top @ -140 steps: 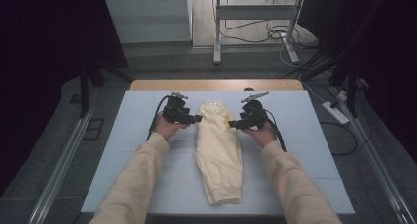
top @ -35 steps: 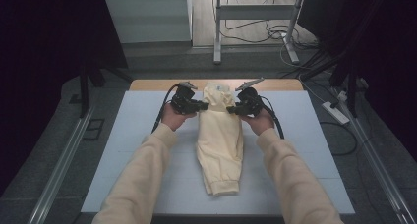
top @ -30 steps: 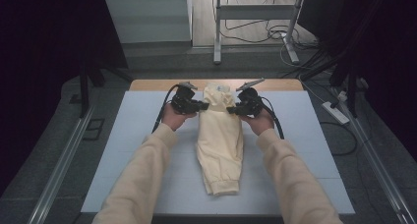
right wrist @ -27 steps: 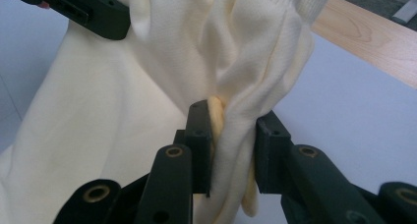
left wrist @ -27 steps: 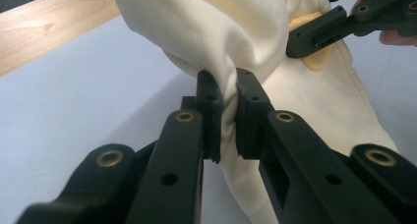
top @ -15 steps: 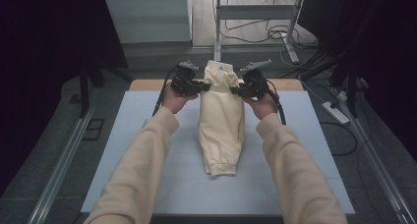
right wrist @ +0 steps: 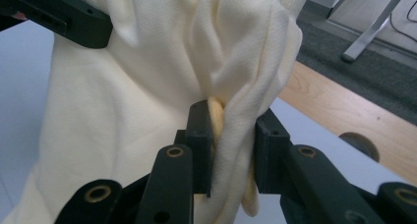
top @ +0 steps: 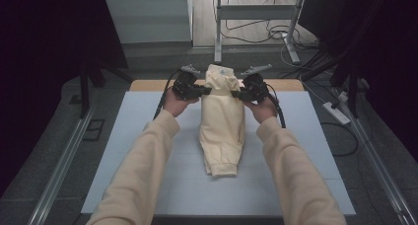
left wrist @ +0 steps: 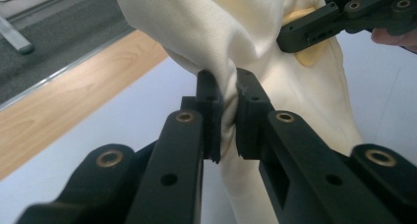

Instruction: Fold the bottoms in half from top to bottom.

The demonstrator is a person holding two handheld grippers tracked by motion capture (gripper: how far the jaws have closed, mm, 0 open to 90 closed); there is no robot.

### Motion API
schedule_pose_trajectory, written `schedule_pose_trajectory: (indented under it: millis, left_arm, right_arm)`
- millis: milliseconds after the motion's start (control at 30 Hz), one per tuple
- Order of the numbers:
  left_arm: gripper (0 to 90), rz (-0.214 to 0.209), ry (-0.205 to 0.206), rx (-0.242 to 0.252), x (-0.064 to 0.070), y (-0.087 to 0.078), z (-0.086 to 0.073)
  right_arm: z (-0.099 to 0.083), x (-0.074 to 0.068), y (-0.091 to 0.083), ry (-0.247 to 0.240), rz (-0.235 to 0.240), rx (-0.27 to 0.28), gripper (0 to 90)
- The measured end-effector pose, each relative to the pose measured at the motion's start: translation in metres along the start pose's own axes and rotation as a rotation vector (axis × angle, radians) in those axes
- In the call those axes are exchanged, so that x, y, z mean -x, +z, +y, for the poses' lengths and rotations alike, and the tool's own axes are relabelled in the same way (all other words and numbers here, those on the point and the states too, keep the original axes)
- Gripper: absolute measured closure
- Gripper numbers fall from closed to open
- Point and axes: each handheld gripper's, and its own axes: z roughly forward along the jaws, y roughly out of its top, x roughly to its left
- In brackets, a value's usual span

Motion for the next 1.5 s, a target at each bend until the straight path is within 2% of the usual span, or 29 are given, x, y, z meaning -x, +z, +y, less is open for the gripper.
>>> schedule_pose_trajectory:
  millis: [200, 333, 567, 867, 1233, 1500]
  left_arm:
    - [82.2, 0.035, 0.01, 0.03, -0.005, -0.012, 0.016]
    - [82.0, 0.024, 0.004, 0.029, -0.006, -0.012, 0.014]
    - [81.7, 0.016, -0.001, 0.004, -0.004, -0.002, 0.001]
    - [81.6, 0.002, -0.008, -0.009, -0.003, 0.007, -0.009]
    - [81.4, -0.006, -0.021, -0.027, 0.0, 0.016, -0.026]
    - [81.3, -0.01, -0.021, -0.03, 0.0, 0.018, -0.034]
  right_arm:
    - [0.019, 0.003, -0.003, -0.011, -0.032, 0.044, 72.8]
    - [0.024, 0.002, -0.005, -0.022, -0.031, 0.057, 72.7]
    - [0.01, 0.002, 0.003, -0.006, -0.017, 0.019, 72.5]
    - [-0.004, 0.004, 0.01, 0.014, 0.008, 0.006, 72.1]
    - [-0.023, 0.0, 0.02, -0.001, 0.022, -0.011, 71.7]
    - [-0.028, -0.003, 0.023, -0.003, 0.027, -0.016, 71.6]
